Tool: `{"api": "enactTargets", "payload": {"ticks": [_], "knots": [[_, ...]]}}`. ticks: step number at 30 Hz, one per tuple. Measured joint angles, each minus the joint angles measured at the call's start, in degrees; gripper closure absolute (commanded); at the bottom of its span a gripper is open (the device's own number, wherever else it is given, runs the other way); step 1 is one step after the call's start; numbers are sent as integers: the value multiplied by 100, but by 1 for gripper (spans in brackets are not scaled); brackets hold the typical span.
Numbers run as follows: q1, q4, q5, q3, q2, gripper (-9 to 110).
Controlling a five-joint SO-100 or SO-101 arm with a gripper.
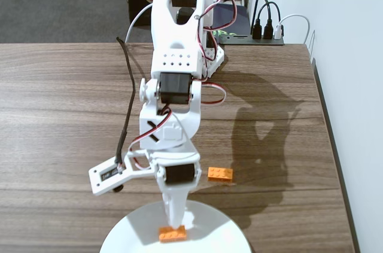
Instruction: Grasp a lego block and put it on the plate.
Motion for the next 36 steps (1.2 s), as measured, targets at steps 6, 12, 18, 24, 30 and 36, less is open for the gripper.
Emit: {"api": "enactTargets", "payload": {"ticks": [6, 12, 18, 24, 30, 36], "knots": [[-18, 308, 62, 703, 1037, 95], [-35, 334, 272, 1951, 2276, 101], [0, 360, 501, 3234, 3577, 101], [62, 378, 765, 4869, 5036, 101], [193, 378, 1020, 6012, 6117, 101], [246, 369, 1248, 6776, 6935, 101]]}}
